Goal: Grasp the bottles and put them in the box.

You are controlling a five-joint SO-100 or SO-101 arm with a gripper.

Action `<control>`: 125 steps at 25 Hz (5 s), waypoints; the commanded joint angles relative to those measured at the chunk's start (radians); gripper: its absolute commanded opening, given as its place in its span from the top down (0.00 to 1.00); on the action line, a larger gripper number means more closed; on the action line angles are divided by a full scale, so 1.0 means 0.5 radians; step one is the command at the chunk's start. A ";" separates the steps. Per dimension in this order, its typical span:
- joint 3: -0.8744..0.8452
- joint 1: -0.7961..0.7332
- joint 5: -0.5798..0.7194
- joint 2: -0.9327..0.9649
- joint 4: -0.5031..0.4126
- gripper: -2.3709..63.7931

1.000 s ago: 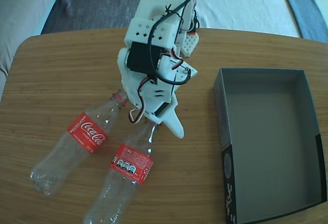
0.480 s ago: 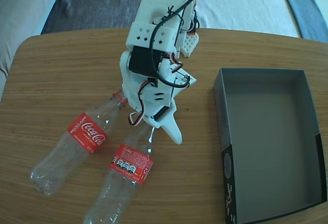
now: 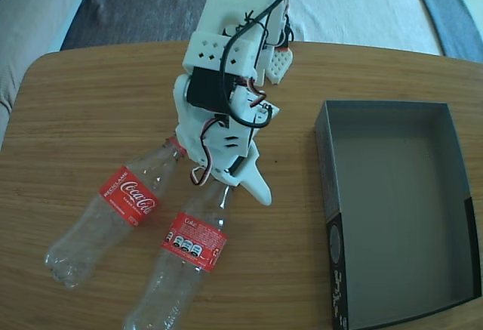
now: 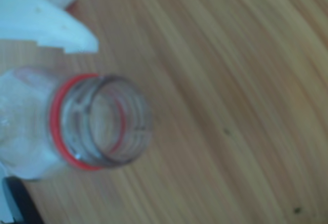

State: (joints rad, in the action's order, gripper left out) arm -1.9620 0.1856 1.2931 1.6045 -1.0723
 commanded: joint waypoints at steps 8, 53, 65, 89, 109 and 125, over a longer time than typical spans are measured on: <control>0.000 0.006 0.028 -0.031 0.083 0.12; 0.221 0.009 -0.267 -0.291 0.236 0.91; 0.558 -0.080 -0.365 0.227 -0.104 0.92; 1.509 -1.292 -1.141 0.371 -1.282 0.93; 0.850 -2.221 -1.448 0.371 -1.200 0.93; 0.684 -2.175 -1.427 0.249 -0.902 0.93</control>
State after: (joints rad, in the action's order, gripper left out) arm -1.6291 -0.9158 0.5737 1.7303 -1.5401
